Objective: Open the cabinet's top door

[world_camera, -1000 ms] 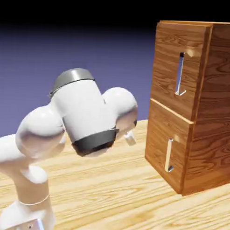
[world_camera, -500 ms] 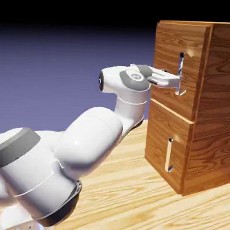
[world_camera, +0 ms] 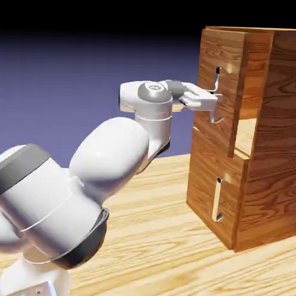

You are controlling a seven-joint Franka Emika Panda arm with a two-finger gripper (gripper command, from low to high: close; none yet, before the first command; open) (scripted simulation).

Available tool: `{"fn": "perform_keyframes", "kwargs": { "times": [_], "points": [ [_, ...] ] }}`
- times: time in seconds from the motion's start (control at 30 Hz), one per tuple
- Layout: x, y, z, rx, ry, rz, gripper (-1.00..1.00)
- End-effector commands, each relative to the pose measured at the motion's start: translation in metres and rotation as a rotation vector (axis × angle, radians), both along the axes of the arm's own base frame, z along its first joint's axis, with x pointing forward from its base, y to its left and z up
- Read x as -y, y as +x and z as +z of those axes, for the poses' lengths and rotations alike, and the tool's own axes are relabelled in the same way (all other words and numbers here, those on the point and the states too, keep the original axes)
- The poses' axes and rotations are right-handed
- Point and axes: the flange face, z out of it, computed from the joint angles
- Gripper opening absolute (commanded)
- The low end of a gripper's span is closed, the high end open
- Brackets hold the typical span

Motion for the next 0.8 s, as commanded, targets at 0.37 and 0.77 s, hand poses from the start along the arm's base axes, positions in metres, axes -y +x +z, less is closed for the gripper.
{"fn": "perform_keyframes", "kwargs": {
  "times": [0.37, 0.77],
  "points": [
    [-0.070, -0.056, 0.000, 0.000, 0.000, -0.302, -1.00],
    [-0.162, -0.089, 0.000, 0.000, 0.000, -0.637, -1.00]
  ]
}}
